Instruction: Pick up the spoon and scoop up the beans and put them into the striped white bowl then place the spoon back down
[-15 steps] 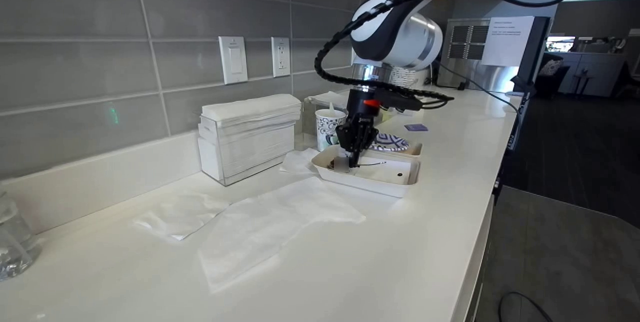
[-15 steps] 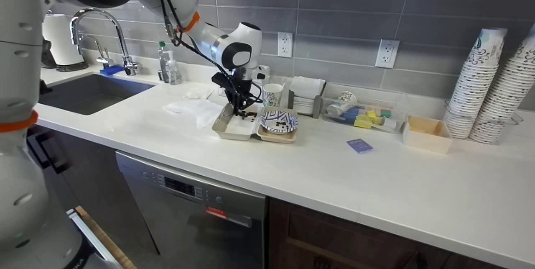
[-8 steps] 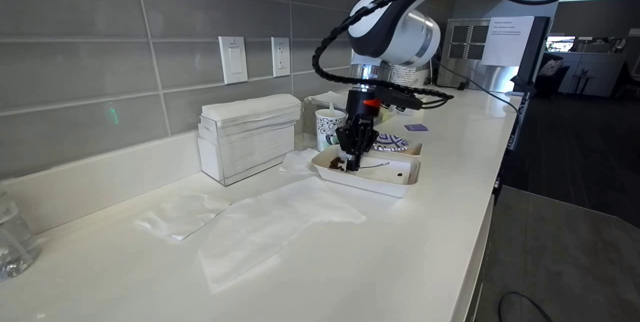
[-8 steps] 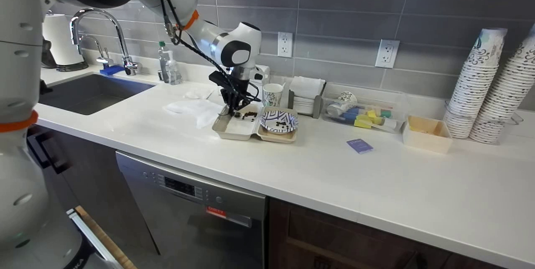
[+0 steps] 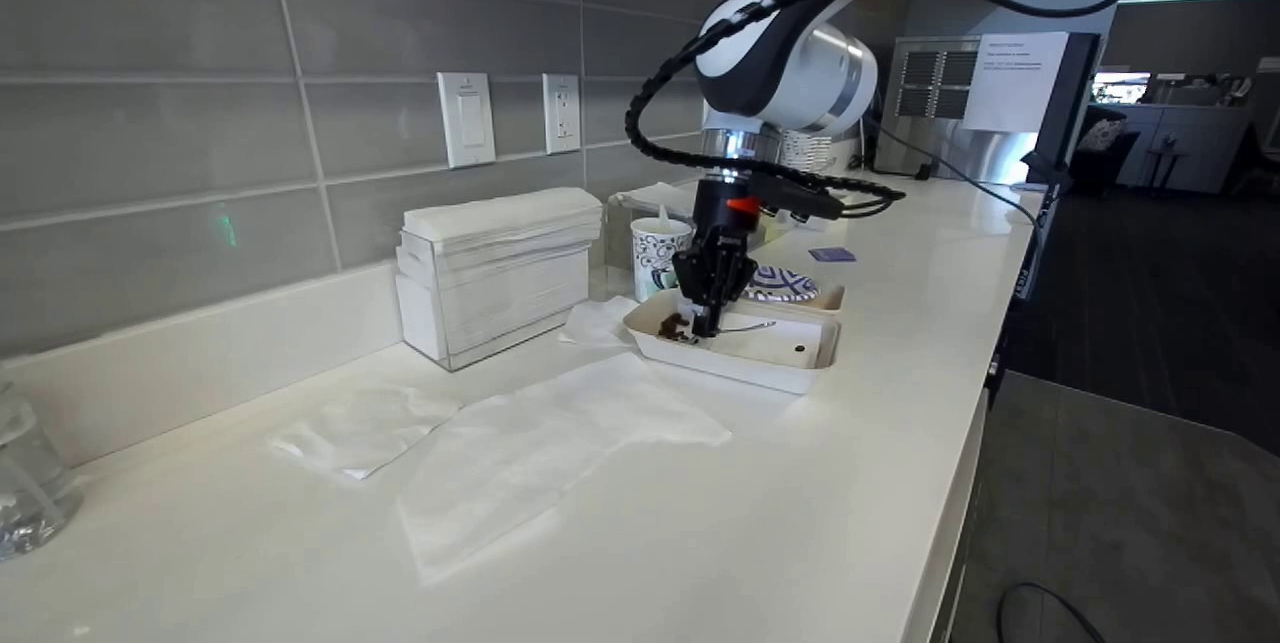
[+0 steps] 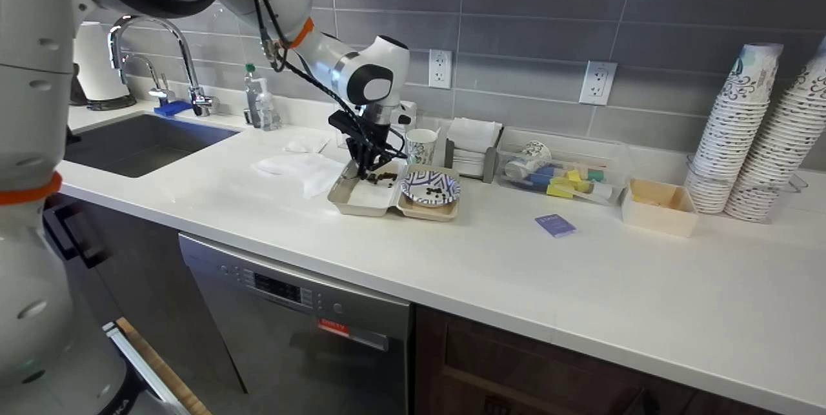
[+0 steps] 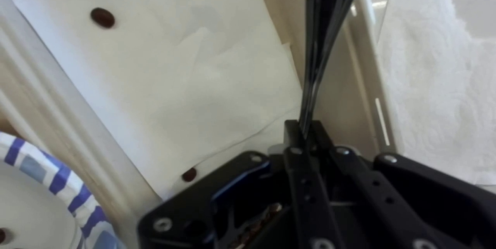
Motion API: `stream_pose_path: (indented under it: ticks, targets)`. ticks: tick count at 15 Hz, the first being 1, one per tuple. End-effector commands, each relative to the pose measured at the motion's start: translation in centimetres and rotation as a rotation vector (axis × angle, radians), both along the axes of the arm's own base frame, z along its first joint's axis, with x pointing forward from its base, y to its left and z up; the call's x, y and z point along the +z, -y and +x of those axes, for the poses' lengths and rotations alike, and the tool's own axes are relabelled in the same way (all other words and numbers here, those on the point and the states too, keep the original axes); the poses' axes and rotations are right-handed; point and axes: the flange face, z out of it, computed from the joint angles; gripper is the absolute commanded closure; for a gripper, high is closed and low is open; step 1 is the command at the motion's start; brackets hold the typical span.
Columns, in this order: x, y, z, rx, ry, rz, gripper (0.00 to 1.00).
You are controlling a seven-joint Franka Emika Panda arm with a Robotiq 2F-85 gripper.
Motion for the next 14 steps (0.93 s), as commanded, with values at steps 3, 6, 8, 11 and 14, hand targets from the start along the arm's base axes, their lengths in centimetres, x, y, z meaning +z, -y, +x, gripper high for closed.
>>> stream_pose_path:
  ticks: [3,6,8,11,14]
  targets:
    - [-0.5,0.9,1.0,-0.017,-0.019,0.029,0.98]
    - [-0.6,1.5,1.5,-0.034,-0.013,0.033,0.98]
    - [-0.7,1.9,1.8,-0.046,-0.01,0.035,0.98]
    - [-0.7,2.3,2.2,-0.061,-0.003,0.036,0.98]
    - [-0.7,2.7,2.5,-0.076,0.01,0.035,0.98]
